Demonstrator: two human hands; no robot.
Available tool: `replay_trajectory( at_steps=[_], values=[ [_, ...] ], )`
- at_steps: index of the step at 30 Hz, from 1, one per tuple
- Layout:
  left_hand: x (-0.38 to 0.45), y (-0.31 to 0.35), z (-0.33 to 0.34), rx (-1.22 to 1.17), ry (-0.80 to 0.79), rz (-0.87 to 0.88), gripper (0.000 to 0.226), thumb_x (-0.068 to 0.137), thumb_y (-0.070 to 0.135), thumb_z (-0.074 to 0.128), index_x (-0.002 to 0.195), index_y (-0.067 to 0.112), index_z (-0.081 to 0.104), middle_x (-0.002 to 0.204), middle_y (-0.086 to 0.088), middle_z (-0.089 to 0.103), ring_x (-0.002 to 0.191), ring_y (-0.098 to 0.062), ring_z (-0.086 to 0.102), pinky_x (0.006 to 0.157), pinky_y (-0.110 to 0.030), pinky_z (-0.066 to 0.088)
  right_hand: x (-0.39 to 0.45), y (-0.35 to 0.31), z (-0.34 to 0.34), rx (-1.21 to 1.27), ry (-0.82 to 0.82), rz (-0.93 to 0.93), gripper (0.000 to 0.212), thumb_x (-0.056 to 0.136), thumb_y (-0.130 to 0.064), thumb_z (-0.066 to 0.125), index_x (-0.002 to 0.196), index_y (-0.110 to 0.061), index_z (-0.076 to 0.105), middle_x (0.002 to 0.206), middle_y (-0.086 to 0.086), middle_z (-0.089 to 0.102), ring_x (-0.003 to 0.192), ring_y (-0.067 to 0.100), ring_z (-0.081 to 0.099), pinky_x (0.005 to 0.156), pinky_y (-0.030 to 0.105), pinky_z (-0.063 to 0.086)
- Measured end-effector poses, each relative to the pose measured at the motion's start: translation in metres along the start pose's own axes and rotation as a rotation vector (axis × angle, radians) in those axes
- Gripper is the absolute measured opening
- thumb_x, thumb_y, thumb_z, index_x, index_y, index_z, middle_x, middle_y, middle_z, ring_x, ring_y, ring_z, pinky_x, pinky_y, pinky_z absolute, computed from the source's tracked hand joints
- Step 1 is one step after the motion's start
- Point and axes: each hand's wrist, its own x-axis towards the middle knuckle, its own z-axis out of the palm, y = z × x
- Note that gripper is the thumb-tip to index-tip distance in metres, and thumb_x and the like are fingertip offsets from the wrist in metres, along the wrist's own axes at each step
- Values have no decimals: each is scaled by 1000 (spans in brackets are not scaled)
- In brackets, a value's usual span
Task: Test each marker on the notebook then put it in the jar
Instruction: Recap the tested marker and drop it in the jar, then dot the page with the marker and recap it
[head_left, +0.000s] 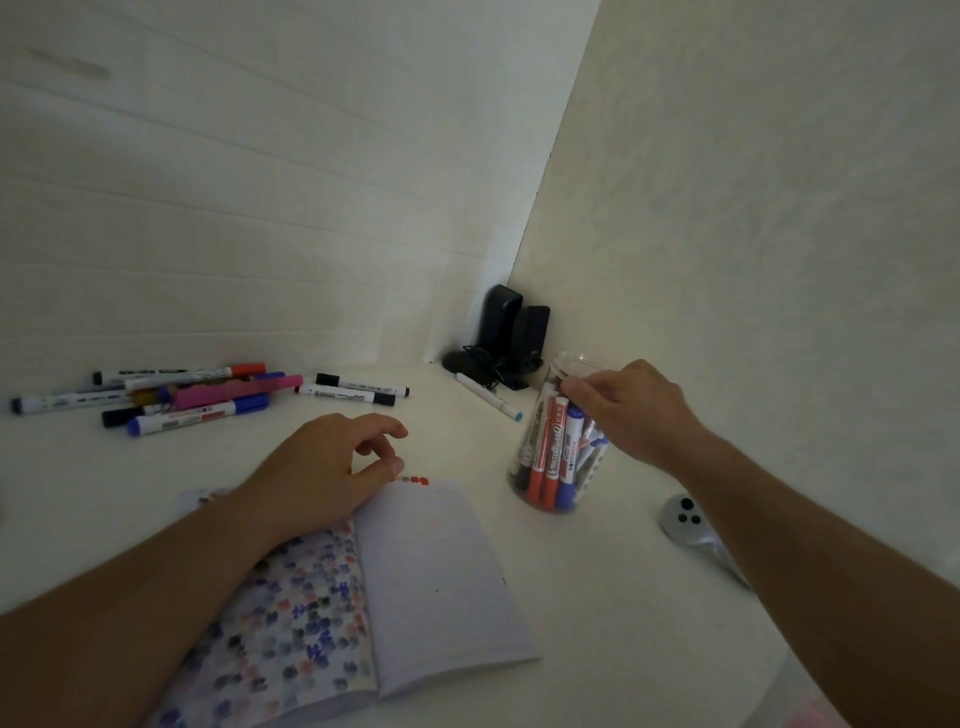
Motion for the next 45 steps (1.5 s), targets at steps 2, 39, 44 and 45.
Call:
replay_trajectory(
  at_steps=[2, 39, 44, 45],
  values=[
    [0, 0, 0, -7, -1, -1, 28, 97, 45, 60, 124, 52, 54, 102, 31, 65, 102, 9, 53, 92, -25, 46, 3, 2, 1, 18, -5, 11, 55, 93, -75, 44, 115, -35, 75, 93, -9, 74, 101, 20, 61, 94, 54, 53],
    [3, 0, 4, 134, -12, -24, 36, 100, 37, 56, 135, 44, 54, 116, 23, 65, 104, -2, 48, 89, -24, 38, 126, -99, 172, 0, -167, 284, 60, 101, -36, 48, 157, -23, 30, 156, 18, 40, 143, 42, 36, 111, 58, 35],
    [3, 1, 3, 109, -14, -49, 34, 98, 39, 57, 131, 47, 55, 111, 27, 64, 106, 1, 50, 93, -24, 40, 111, -103, 150, -52, -64, 138, 51, 93, -16, 61, 140, -20, 40, 137, 15, 45, 123, 36, 47, 88, 46, 50],
    [3, 1, 3, 107, -14, -57, 34, 98, 38, 57, 131, 47, 55, 110, 27, 64, 106, 1, 51, 94, -24, 41, 107, -102, 147, -76, -38, 146, 52, 92, -17, 64, 138, -20, 41, 140, 15, 39, 127, 37, 42, 90, 47, 48]
  ],
)
